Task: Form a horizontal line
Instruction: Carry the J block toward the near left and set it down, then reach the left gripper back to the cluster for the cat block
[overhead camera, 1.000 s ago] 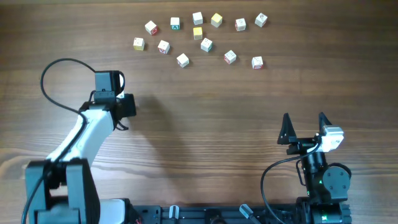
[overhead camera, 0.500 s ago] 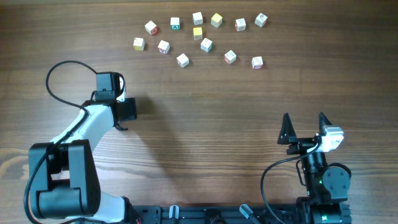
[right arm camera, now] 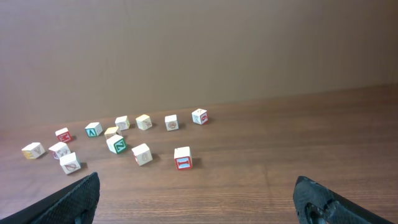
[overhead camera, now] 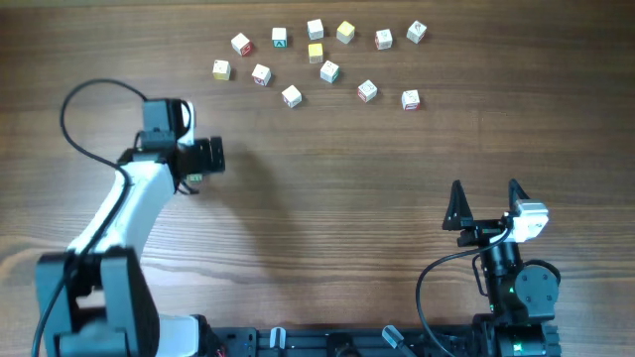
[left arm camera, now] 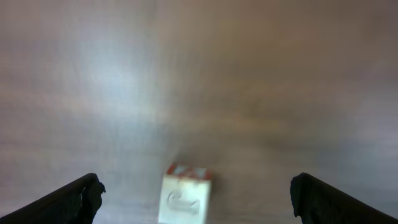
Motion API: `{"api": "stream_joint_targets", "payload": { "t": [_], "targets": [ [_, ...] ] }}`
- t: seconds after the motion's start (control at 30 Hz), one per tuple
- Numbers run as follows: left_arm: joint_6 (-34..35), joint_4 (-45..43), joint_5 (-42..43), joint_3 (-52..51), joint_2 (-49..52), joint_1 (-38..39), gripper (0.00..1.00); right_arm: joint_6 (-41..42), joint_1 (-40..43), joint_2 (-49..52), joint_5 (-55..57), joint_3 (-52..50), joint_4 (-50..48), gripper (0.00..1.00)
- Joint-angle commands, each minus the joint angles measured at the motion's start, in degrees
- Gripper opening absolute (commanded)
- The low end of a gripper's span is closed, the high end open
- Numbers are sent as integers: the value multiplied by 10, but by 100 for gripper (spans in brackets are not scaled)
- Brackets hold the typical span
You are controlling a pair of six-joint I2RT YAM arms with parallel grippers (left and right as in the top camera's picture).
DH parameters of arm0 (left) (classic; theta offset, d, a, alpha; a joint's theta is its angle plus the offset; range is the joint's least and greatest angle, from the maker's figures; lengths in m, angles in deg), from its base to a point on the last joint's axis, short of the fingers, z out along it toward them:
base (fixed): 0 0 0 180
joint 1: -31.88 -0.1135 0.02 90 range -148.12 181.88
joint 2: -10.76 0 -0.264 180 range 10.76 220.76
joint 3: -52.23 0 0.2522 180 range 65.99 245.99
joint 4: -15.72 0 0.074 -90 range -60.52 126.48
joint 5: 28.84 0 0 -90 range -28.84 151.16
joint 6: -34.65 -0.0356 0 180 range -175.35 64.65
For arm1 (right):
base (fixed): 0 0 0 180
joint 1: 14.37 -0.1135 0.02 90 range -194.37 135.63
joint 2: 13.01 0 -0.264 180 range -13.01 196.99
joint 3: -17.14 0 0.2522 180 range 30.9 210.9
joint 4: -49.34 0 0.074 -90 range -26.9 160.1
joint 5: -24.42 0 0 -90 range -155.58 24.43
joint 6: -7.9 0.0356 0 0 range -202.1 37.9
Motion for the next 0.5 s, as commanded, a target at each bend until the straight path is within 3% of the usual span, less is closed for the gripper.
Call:
{"api": "stream_joint_targets", "payload": {
  "t": [0.0, 0.17, 0.47],
  "targets": [
    [25, 2, 107, 50, -56, -2, 100, -10, 3, -3, -8, 0, -1, 100],
    [30, -1, 188, 85, -98, 17, 100, -10, 3, -3, -8, 0, -1, 100],
    [29, -2, 193, 158, -120, 95, 100, -10, 3, -3, -8, 0, -1, 100]
  ]
}}
